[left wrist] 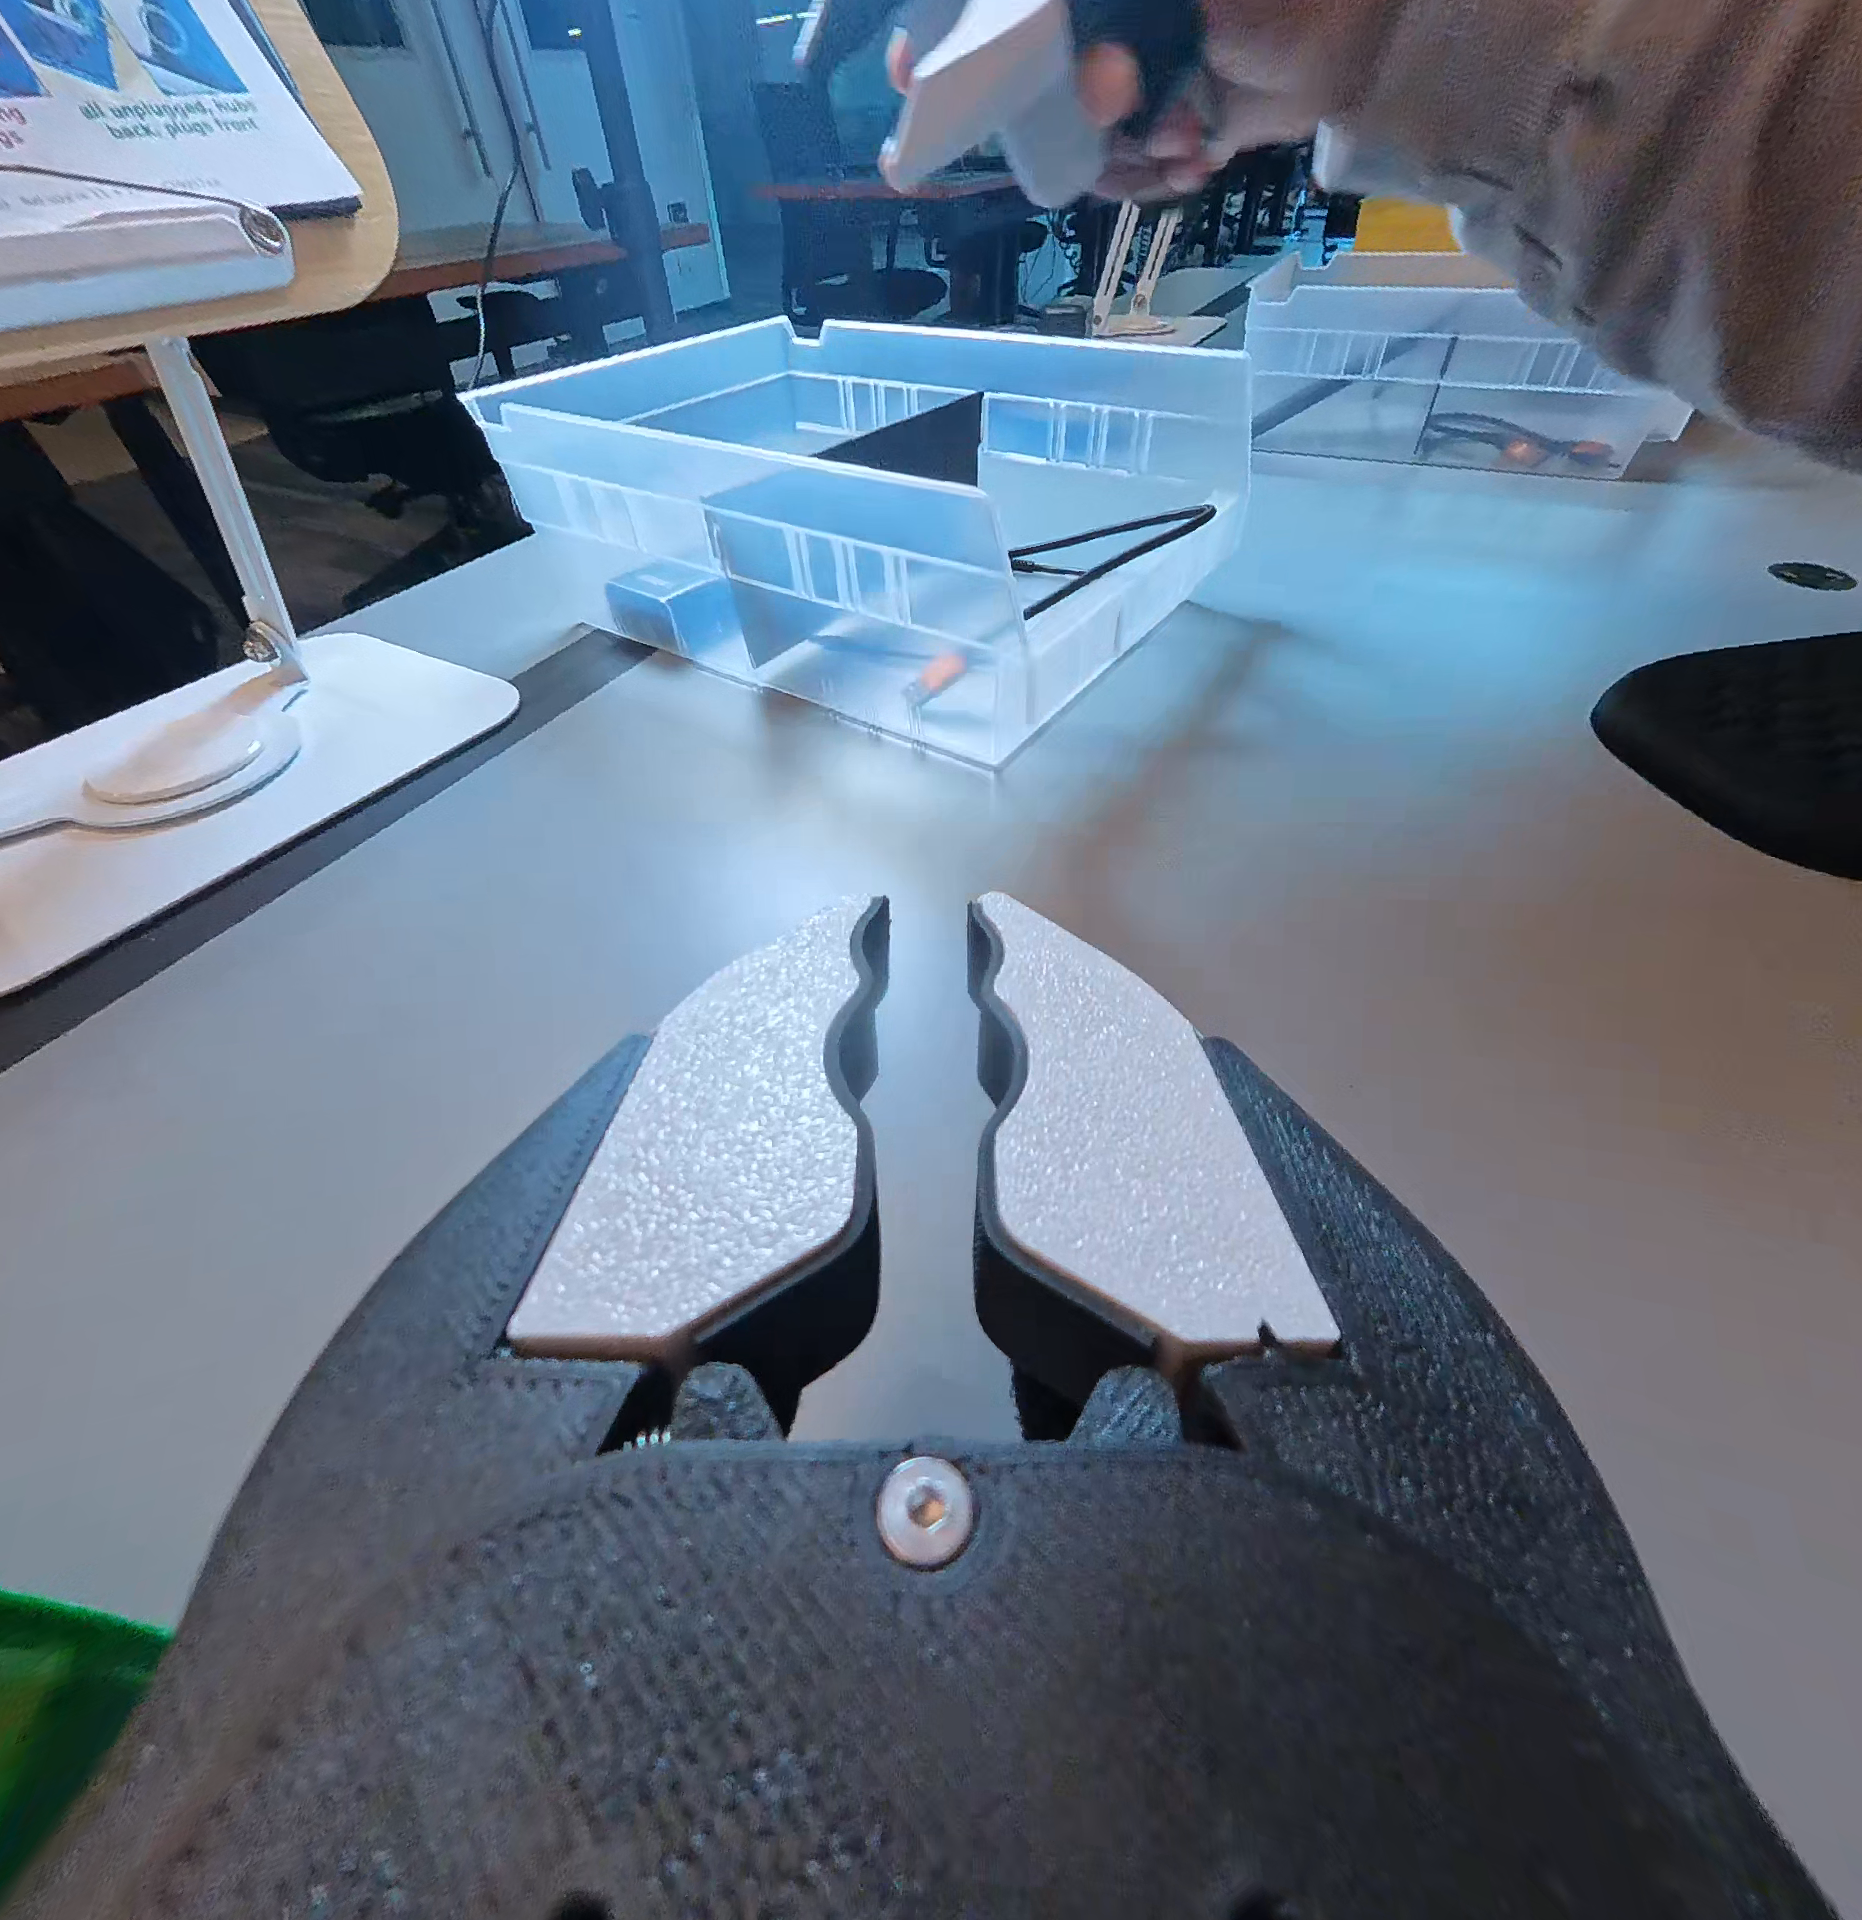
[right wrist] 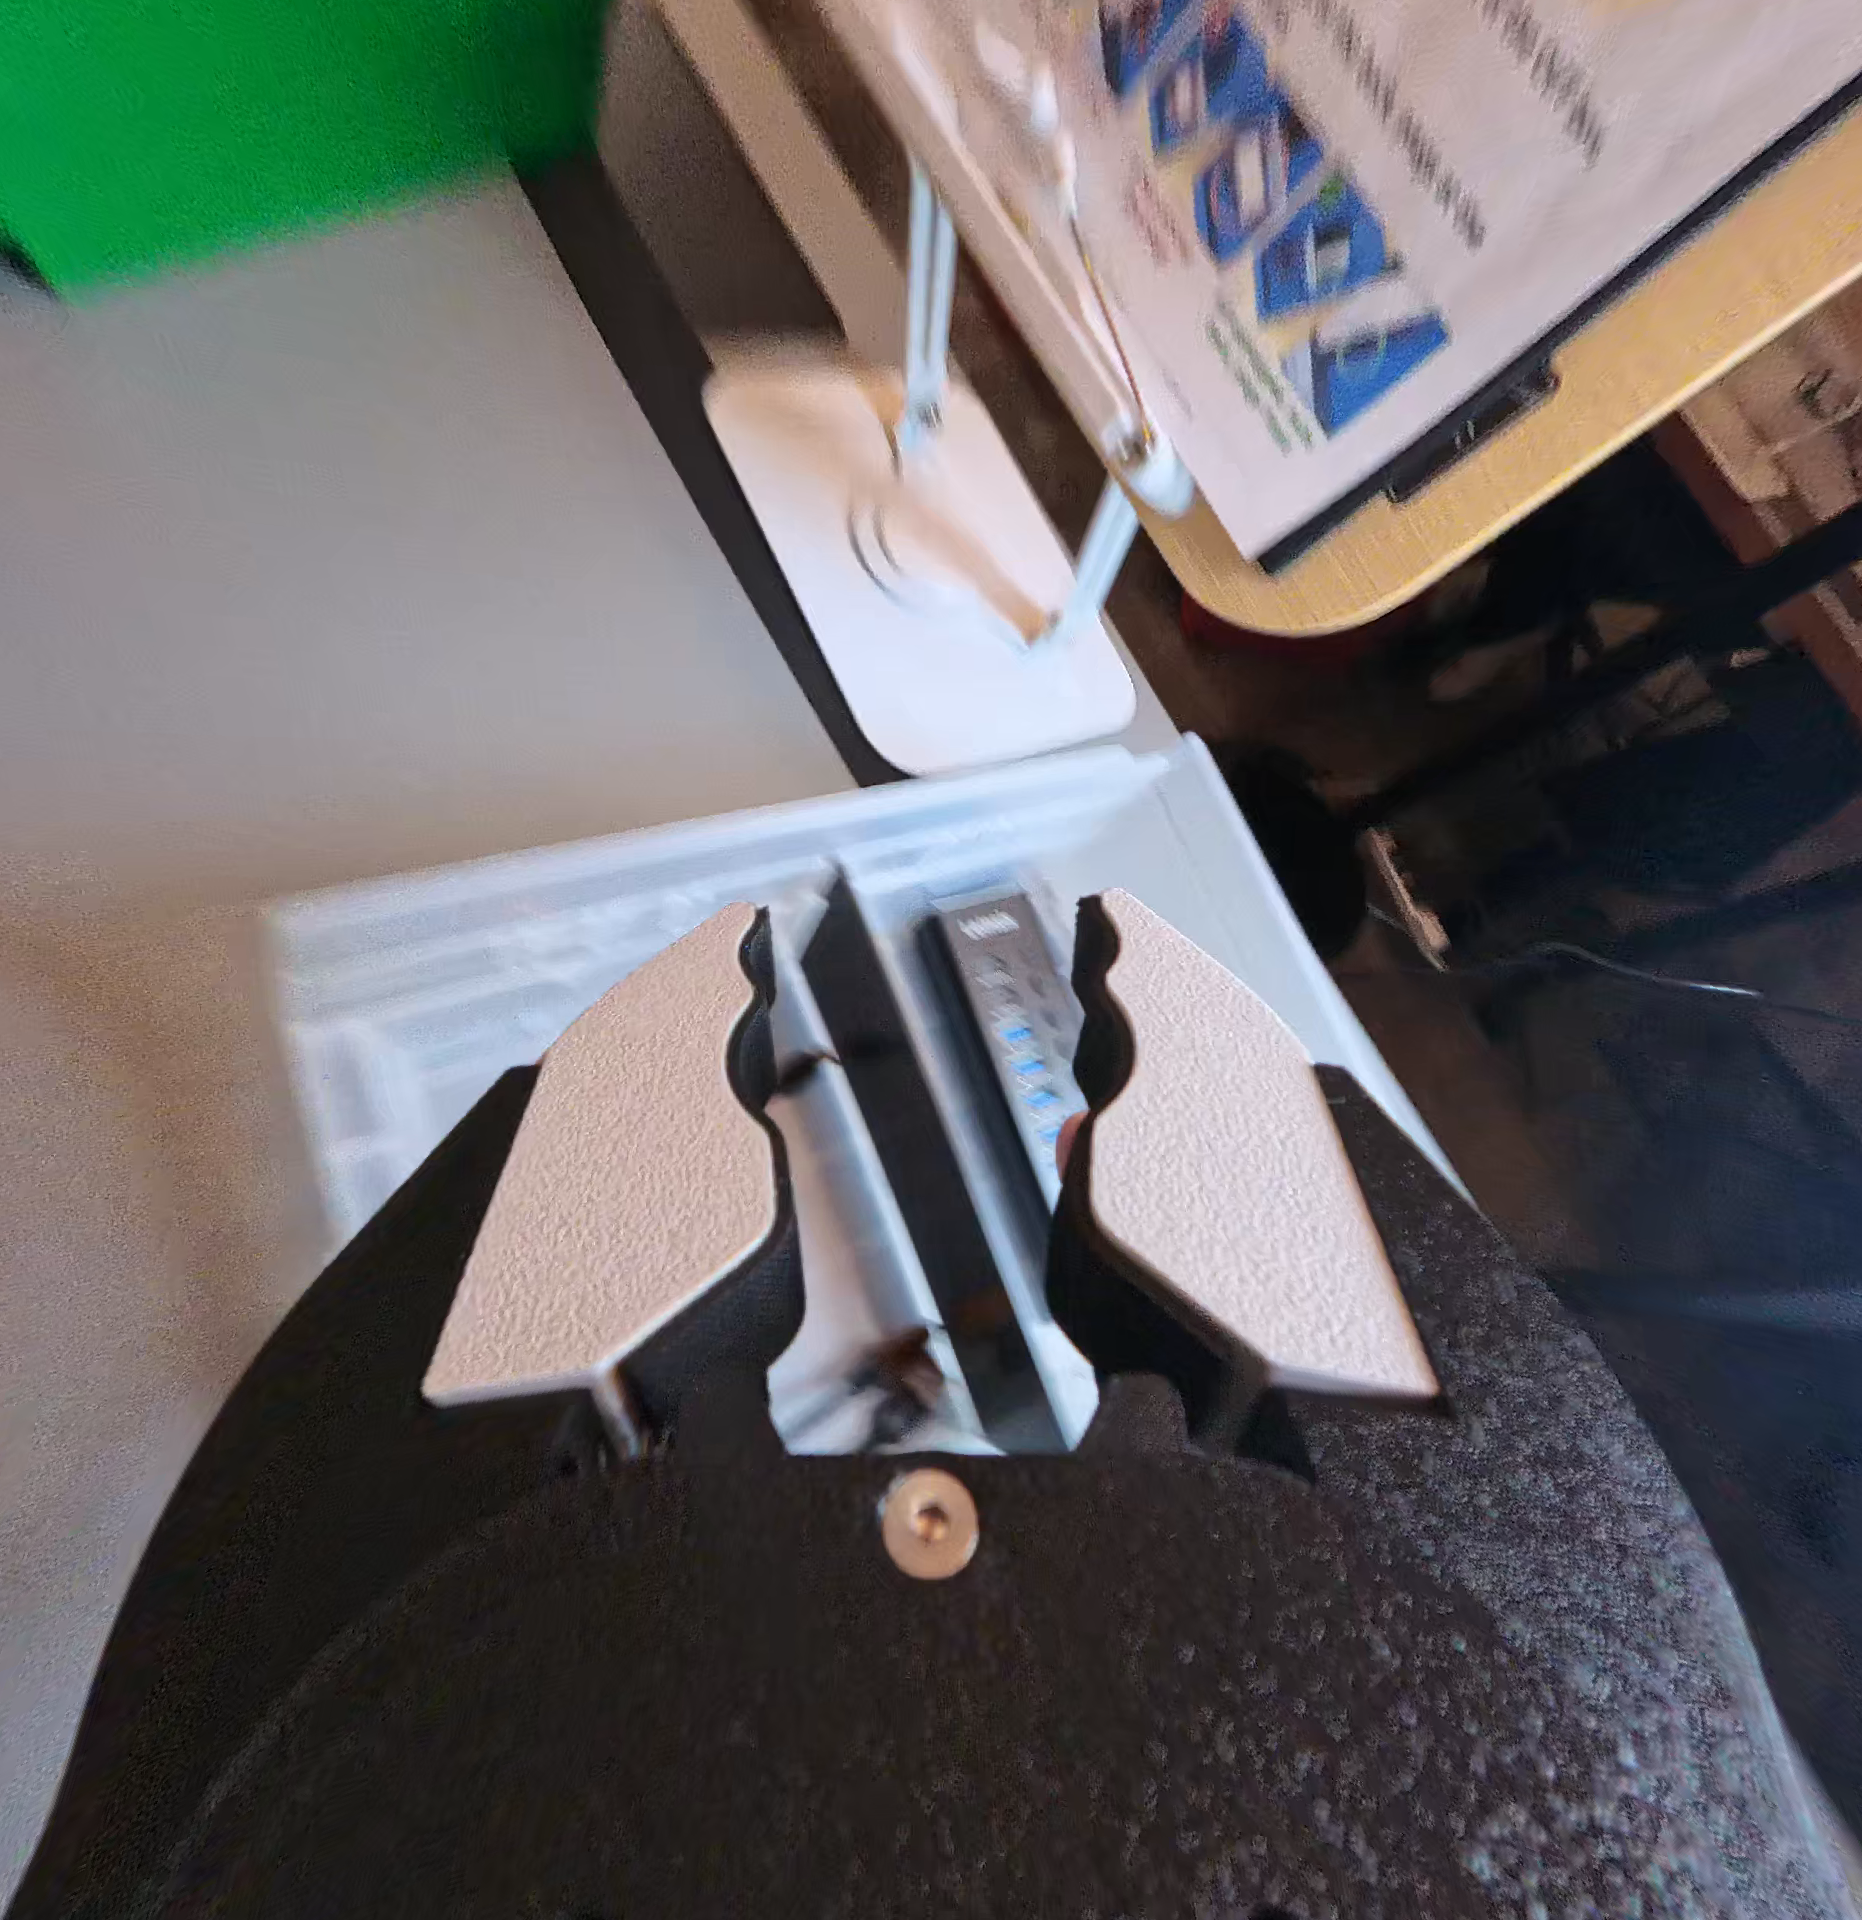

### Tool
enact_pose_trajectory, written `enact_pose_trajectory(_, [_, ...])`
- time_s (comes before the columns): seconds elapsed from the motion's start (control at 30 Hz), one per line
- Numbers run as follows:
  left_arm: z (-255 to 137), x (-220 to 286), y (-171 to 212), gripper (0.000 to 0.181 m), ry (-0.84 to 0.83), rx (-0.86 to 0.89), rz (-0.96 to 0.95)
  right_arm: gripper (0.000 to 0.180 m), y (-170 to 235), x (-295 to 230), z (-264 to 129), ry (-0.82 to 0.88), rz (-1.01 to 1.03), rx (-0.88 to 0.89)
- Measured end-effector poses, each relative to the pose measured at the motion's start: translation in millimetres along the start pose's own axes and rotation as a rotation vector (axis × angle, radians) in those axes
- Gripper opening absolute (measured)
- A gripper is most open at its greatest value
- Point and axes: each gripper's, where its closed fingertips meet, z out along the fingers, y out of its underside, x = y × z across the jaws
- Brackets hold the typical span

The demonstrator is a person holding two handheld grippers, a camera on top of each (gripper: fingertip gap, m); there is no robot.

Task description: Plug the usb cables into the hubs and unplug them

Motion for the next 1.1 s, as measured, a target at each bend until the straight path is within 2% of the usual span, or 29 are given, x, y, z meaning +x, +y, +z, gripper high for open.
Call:
enact_pose_trajectory(0.03, [-0.4, 0.7, -1.7, 0.014, -0.002, 0.004, 0.003, 0.054, -8.4, -21.6, -10.9, -0.004, 0.059, 0.086])
enact_pose_trajectory(0.13, [-2.5, 1.0, -8.1, 0.013, -0.024, 0.011, 0.036, 0.054, -15.1, -90.2, -27.6, -0.048, 0.219, 0.242])
enact_pose_trajectory(0.3, [-20.7, -11.9, -36.8, 0.011, -0.076, 0.06, 0.014, 0.053, -15.3, -174.6, -25.0, -0.061, 0.306, 0.366])
enact_pose_trajectory(0.5, [-65.2, -56.4, -65.7, 0.0, -0.249, 0.129, -0.002, 0.045, -4.8, -181.9, -21.7, 0.003, 0.333, 0.469])
enact_pose_trajectory(0.73, [-142.2, -126.9, -90.3, 0.001, -0.513, 0.116, 0.017, 0.04, -5.9, -167.2, -38.7, 0.012, 0.365, 0.546])
enact_pose_trajectory(0.83, [-177.7, -168.9, -104.6, 0.003, -0.642, 0.048, 0.045, 0.041, -7.1, -167.0, -40.9, 0.009, 0.363, 0.555])
enact_pose_trajectory(0.93, [-196.8, -215.3, -109.6, 0.012, -0.683, -0.086, 0.025, 0.041, -8.8, -168.3, -43.2, 0.02, 0.343, 0.558])
enact_pose_trajectory(1.0, [-197.0, -246.7, -97.0, 0.018, -0.663, -0.249, 0.003, 0.04, -8.4, -171.8, -41.7, 0.007, 0.327, 0.549])
enact_pose_trajectory(1.1, [-185.1, -272.3, -47.4, 0.024, -0.522, -0.606, -0.046, 0.037, -4.3, -179.4, -36.6, -0.024, 0.311, 0.526])
